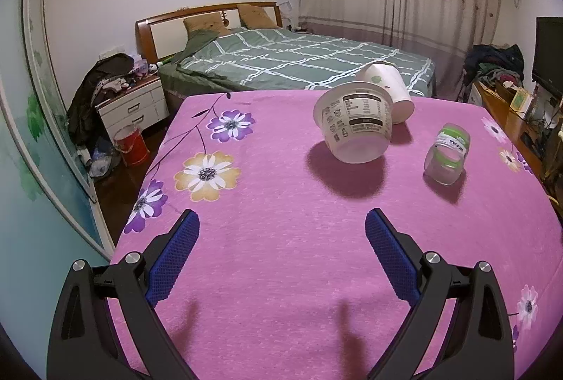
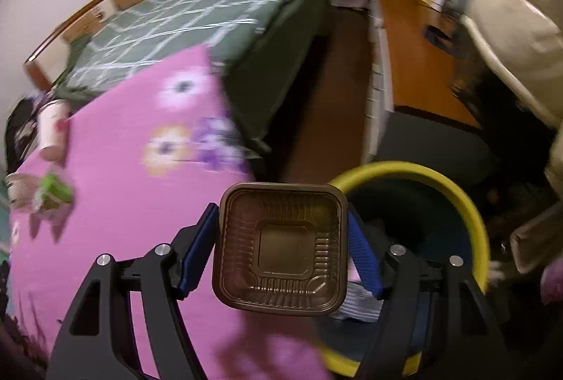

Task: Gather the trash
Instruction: 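Carry the brown tray over the yellow bin and open the right gripper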

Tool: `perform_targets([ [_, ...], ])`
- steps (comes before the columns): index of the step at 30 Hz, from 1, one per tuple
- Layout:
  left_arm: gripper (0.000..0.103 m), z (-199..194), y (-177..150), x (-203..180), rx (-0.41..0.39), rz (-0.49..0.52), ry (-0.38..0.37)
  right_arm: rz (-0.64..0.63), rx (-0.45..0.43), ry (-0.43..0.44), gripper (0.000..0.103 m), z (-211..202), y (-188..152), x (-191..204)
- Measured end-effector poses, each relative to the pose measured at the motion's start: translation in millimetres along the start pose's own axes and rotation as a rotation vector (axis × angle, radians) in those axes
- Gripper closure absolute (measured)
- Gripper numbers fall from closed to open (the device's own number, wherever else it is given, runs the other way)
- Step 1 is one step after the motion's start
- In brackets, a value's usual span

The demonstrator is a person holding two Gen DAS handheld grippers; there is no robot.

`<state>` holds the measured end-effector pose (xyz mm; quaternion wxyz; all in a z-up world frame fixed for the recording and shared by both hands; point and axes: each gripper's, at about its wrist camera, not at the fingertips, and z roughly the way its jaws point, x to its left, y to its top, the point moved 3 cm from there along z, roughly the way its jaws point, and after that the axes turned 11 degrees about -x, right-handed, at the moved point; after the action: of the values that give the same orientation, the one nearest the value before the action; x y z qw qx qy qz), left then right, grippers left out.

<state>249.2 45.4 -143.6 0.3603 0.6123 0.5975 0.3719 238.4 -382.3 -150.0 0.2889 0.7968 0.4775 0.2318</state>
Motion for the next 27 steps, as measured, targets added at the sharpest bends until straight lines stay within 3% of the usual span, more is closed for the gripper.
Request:
perform_targets([
  [6, 0.009, -2, 0, -4, -0.007, 0.015, -0.013, 0.055, 0.027, -0.11, 0.034, 9, -11, -59],
  [8, 0.009, -2, 1, -5, -0.007, 0.018, -0.018, 0.087, 0.017, -0.138, 0.027, 7, -14, -75],
  [16, 0.009, -2, 0, -14, -0.004, 0.039, -0.05, 0.101, 0.0, -0.115, 0.026, -1, -24, -91],
  [21, 0.009, -1, -2, -41, 0.044, 0.076, -0.133, 0.078, -0.012, -0.076, 0.026, -4, -27, -78],
  [27, 0.009, -3, 28, -103, 0.048, 0.138, -0.297, 0.058, -0.043, -0.007, 0.026, -14, -26, -60],
])
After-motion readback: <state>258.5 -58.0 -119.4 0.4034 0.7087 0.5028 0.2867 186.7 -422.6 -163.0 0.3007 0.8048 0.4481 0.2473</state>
